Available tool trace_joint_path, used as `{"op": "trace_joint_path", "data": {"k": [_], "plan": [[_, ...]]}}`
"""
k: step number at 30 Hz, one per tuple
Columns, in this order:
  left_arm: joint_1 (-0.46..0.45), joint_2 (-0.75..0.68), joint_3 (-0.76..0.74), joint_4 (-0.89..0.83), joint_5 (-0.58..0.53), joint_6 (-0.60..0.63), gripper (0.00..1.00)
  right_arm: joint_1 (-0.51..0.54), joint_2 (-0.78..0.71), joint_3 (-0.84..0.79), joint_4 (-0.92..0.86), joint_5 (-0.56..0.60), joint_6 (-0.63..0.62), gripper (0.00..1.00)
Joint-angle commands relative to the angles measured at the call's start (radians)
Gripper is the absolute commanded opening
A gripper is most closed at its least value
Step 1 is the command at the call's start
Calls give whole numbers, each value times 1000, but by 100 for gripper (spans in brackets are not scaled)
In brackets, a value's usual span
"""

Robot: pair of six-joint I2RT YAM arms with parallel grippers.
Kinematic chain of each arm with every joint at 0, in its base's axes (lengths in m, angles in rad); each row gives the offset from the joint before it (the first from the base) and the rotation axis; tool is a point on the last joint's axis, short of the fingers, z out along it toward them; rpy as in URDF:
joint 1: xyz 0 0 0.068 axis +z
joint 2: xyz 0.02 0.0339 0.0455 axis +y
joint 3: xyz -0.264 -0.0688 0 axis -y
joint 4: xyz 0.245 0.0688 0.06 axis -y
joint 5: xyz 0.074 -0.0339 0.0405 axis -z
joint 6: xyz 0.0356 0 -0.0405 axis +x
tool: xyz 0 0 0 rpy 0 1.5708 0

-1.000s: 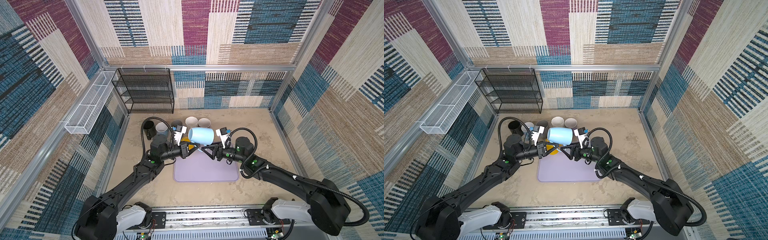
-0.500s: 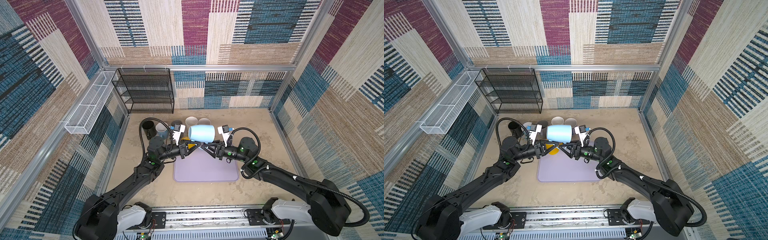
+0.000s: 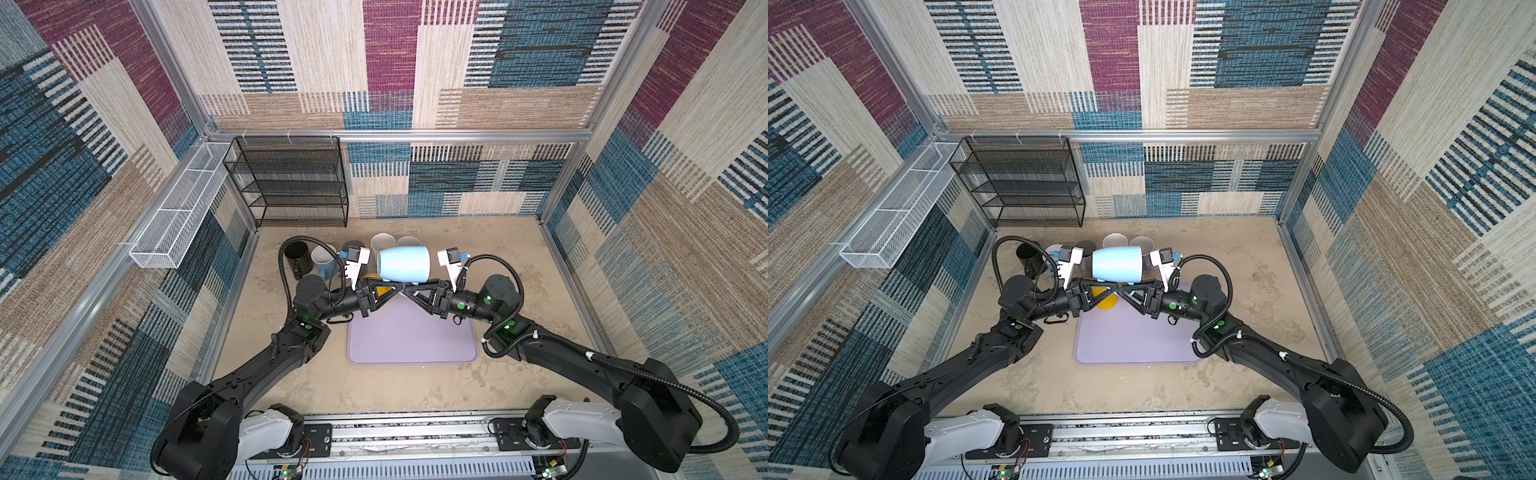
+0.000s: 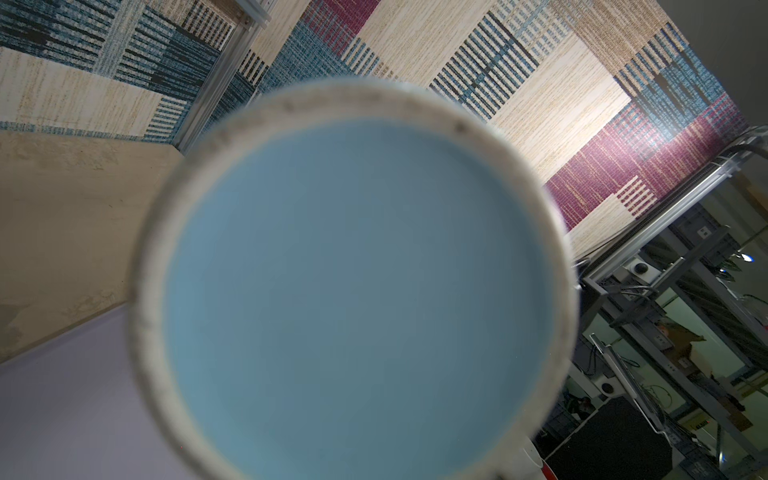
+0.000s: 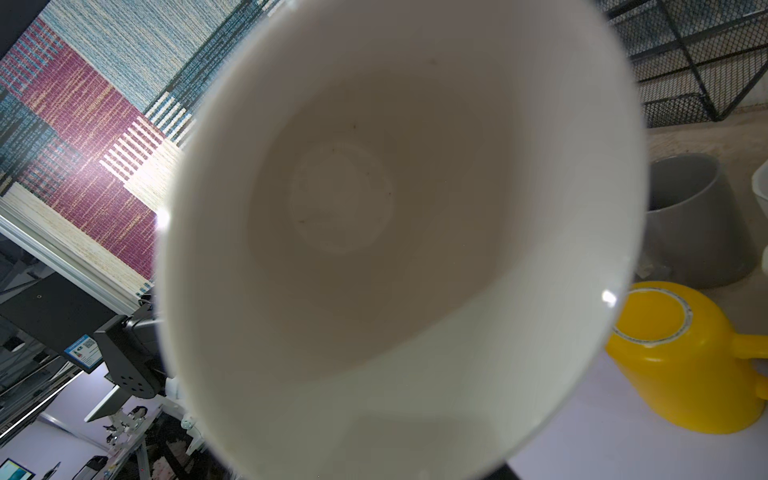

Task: Turn the mug right side up
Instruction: 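Grasp the light-blue mug rim with the right gripper while the left holds it, then rotate the light-blue mug mouth up with the right gripper while the left releases it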

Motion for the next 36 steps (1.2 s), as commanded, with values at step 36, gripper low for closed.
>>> {"op": "trace_joint_path", "data": {"k": [36], "plan": [[7, 54, 41, 58, 95, -44, 13, -6, -51, 24, 28, 10, -42, 4]]}}
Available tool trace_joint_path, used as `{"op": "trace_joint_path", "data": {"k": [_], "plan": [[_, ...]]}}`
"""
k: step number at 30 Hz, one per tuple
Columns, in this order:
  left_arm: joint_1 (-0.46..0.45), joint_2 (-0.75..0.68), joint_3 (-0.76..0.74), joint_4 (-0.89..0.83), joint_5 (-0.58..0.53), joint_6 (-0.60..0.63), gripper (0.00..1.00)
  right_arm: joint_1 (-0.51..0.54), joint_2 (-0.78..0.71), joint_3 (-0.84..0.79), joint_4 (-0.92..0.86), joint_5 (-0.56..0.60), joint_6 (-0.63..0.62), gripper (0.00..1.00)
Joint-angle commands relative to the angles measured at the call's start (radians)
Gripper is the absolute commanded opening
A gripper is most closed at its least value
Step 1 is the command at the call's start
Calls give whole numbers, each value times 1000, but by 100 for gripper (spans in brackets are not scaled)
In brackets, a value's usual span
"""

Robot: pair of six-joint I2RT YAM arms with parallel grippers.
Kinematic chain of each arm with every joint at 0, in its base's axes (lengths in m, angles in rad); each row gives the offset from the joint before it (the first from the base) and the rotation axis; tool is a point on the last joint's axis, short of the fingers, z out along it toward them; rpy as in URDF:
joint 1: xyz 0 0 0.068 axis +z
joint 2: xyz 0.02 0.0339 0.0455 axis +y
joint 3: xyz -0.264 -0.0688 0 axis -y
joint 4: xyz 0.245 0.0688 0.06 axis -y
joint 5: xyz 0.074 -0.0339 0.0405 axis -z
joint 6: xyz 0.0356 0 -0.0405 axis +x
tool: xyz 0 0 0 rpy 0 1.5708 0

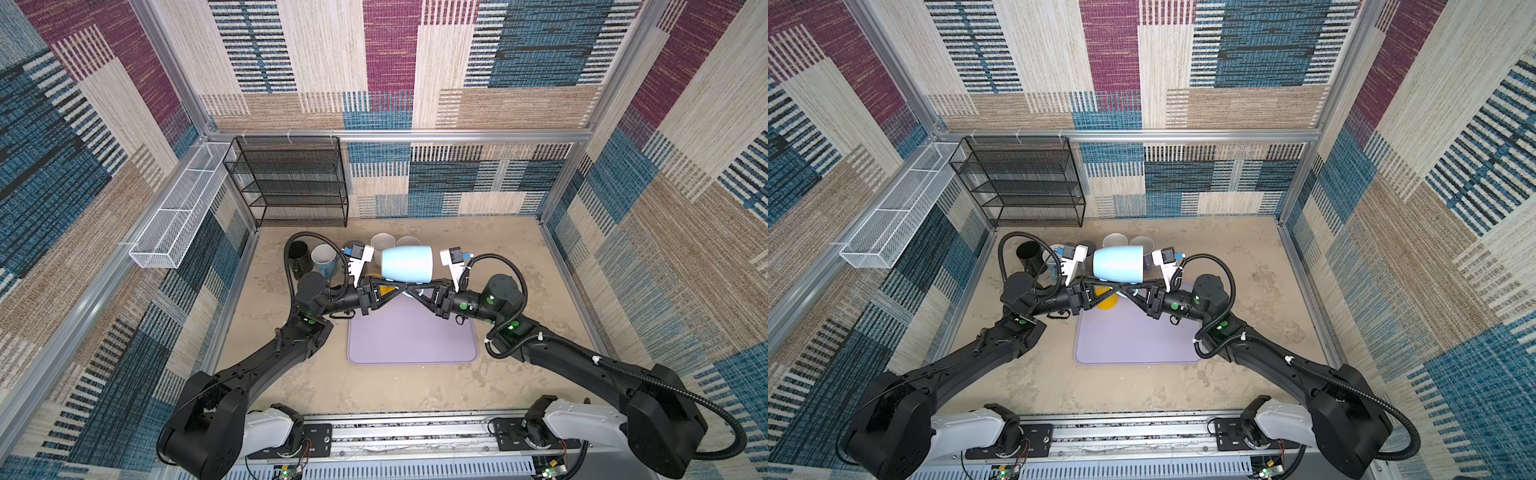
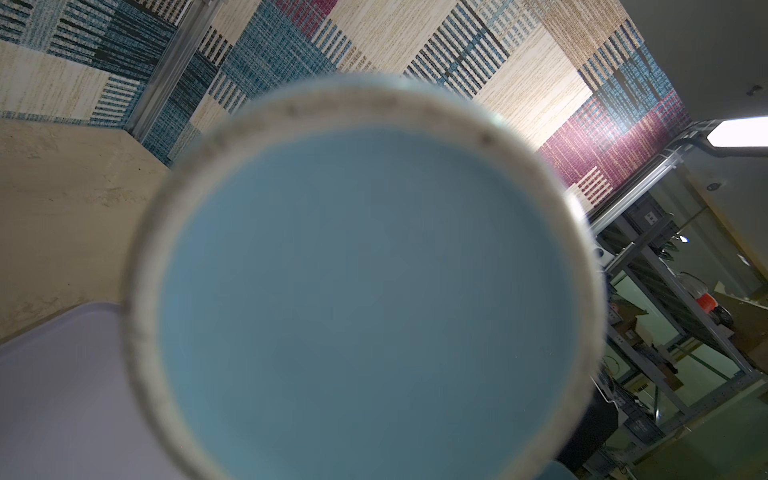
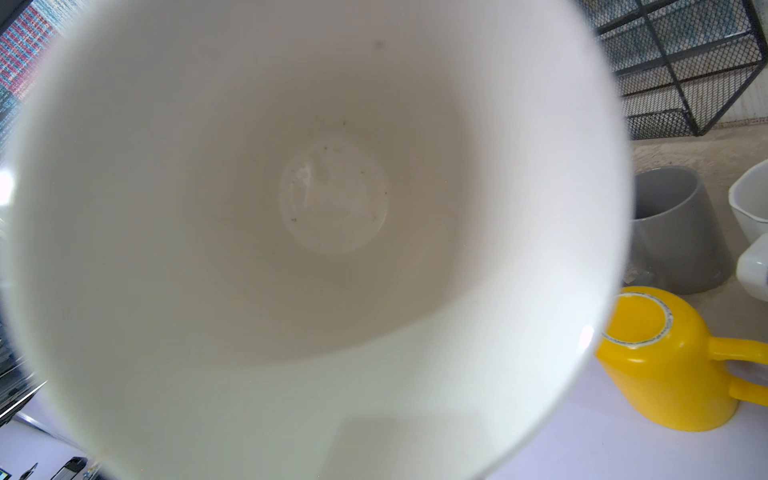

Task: Turn the mug right side up
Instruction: 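Rotate the light-blue mug mouth up with the right gripper while the left releases it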

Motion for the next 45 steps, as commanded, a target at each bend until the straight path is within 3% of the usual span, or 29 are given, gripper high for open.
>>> {"op": "trace_joint_path", "data": {"k": [1, 6, 14, 34, 45], "plan": [[2, 4, 8, -4, 15, 11, 16, -1, -16, 18, 80, -1, -6, 3], [4, 9, 9, -1, 16, 3, 30, -3, -20, 15, 72, 0, -12, 2], [4, 11, 6, -5, 17, 4, 38, -4, -27, 11, 53, 13, -23, 0], [6, -21, 36, -274, -19, 142, 39, -49, -102, 58, -184, 110, -138, 0], [5, -71, 88, -631, -133, 321, 39, -108, -133, 90, -340, 154, -204, 0]]}}
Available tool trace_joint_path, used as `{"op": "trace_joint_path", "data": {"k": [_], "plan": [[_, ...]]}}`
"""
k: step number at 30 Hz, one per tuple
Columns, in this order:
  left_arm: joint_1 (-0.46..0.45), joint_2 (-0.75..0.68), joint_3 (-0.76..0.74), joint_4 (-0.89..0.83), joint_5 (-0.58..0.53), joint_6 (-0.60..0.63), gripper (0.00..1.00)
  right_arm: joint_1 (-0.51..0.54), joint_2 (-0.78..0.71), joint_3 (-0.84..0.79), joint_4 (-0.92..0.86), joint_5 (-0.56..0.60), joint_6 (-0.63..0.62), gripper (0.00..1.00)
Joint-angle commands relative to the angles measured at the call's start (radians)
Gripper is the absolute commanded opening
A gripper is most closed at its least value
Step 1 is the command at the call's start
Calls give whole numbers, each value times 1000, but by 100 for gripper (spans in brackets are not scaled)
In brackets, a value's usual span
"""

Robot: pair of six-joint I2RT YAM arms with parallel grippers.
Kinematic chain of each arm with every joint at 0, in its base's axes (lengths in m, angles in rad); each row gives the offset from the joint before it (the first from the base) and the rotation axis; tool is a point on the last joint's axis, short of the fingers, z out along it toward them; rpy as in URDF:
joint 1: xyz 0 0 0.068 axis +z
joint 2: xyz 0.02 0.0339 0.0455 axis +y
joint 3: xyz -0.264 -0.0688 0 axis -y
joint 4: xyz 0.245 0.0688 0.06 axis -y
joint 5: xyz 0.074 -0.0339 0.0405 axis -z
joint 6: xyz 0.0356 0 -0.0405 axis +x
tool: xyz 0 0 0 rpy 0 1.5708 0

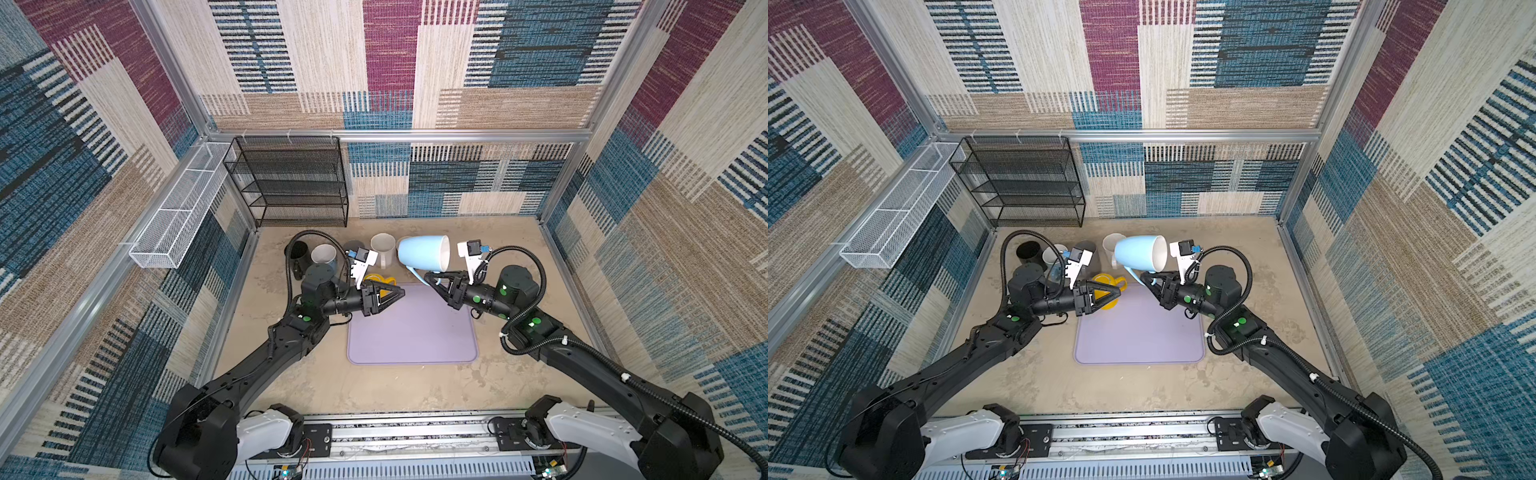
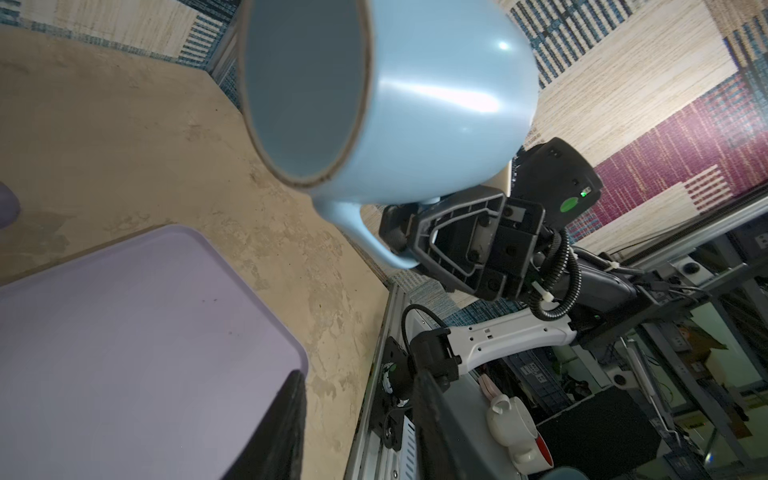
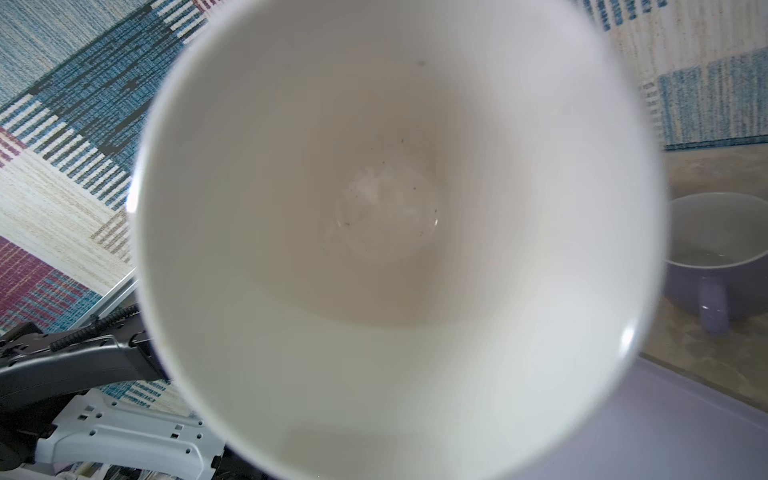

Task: Turn the mug right side up
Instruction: 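Rotate the light-blue mug mouth up with the right gripper while the left releases it, then carry the light-blue mug beside the lavender mug with the right gripper while the left withdraws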

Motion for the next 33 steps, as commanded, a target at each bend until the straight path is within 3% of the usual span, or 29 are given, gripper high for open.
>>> {"op": "trace_joint_path", "data": {"k": [1, 16, 33], "plan": [[1, -11, 20, -139, -55, 97, 39, -13, -11, 24, 5, 18, -49, 0], [1, -31, 34, -264, -105, 150, 38, -56, 92, 126, -197, 133, -145, 0], [0, -44, 46, -314, -115, 168, 38, -79, 362, 381, -504, 421, -245, 0]]}}
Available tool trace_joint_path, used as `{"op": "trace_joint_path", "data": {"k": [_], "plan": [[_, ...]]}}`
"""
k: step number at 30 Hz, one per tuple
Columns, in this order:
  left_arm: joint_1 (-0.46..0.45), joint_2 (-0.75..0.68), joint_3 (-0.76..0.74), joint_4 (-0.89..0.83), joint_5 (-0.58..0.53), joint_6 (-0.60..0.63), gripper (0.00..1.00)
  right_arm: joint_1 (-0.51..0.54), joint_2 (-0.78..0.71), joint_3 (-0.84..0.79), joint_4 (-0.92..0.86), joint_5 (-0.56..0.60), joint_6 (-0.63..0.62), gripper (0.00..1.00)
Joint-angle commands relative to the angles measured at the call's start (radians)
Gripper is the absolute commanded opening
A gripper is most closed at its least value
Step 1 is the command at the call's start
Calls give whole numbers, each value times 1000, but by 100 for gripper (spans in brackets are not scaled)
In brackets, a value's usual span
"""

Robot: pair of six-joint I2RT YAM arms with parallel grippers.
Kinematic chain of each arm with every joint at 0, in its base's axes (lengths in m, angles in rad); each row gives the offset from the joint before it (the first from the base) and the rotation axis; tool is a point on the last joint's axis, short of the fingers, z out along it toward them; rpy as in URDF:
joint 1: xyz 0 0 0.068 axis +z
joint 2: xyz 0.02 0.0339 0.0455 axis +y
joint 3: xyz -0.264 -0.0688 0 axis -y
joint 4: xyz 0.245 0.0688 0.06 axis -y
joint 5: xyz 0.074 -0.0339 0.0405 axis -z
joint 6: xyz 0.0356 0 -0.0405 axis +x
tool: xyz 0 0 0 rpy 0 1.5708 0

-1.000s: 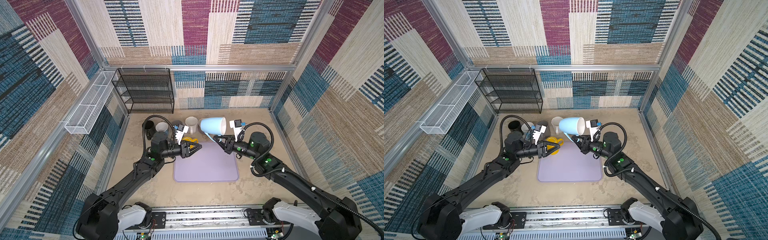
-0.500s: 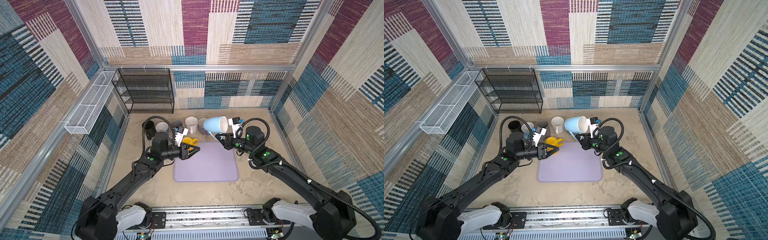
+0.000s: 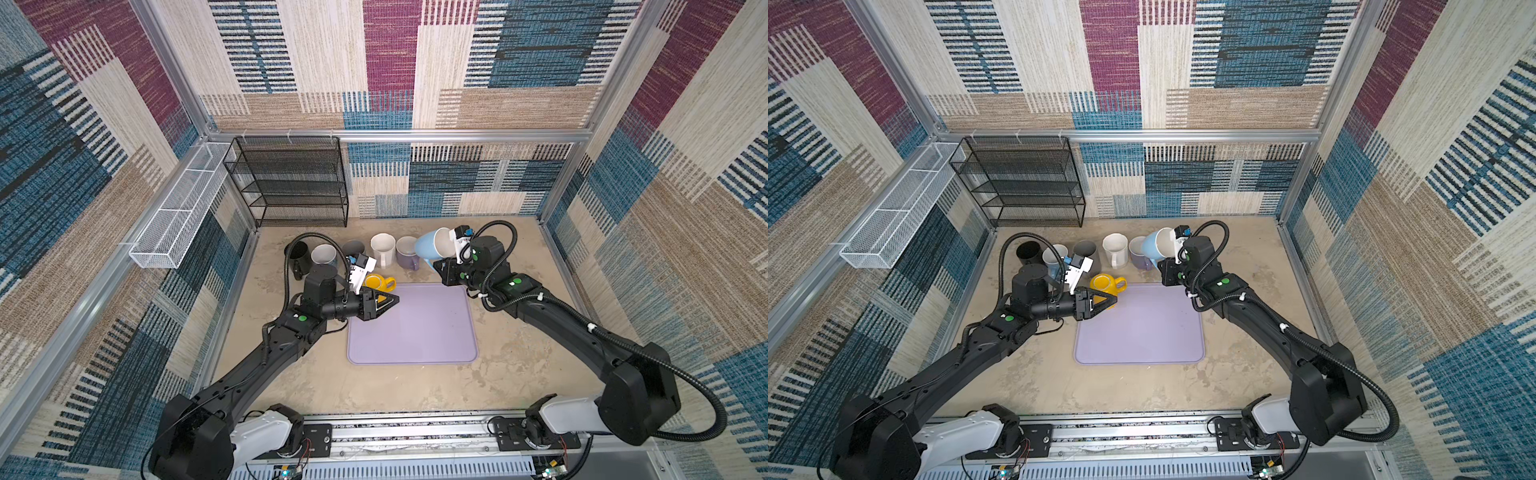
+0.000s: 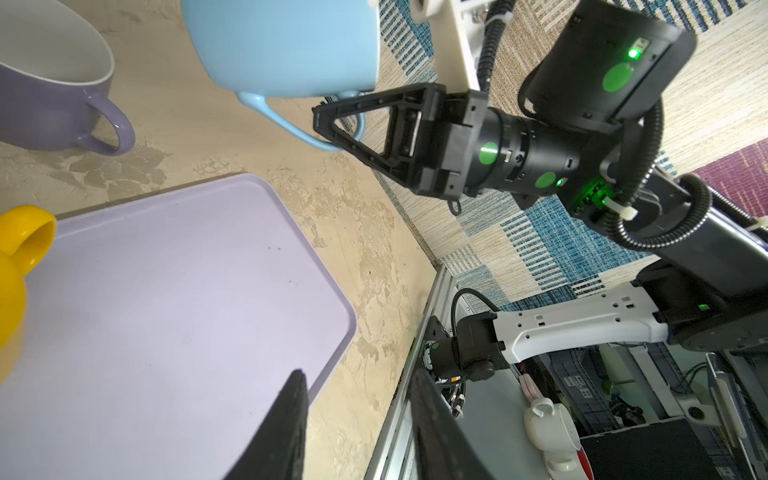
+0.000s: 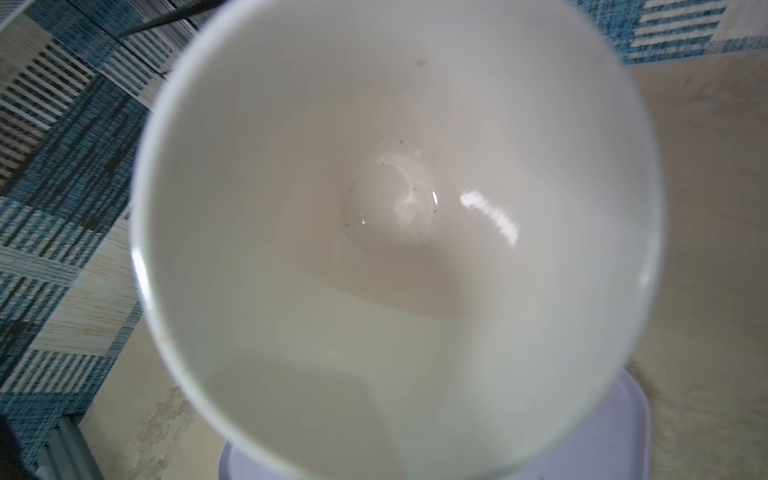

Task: Turn the mug right side up
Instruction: 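Carry the light-blue mug beside the lavender mug with the right gripper while the left withdraws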

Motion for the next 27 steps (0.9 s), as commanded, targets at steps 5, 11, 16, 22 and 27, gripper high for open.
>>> {"op": "trace_joint_path", "data": {"k": [5, 11, 16, 22, 27], "plan": [[-1, -8, 28, -52, -14, 55, 38, -26, 137, 150, -110, 142, -48, 0], [-1, -15, 41, -82, -18, 72, 38, -53, 287, 290, -243, 218, -68, 0], [-1, -24, 47, -104, -22, 82, 38, -71, 405, 402, -342, 254, -90, 0], [0, -36, 54, -135, -33, 95, 38, -97, 538, 546, -454, 273, -129, 0], [-1, -43, 57, -159, -39, 108, 38, -109, 631, 669, -533, 260, -159, 0]]}}
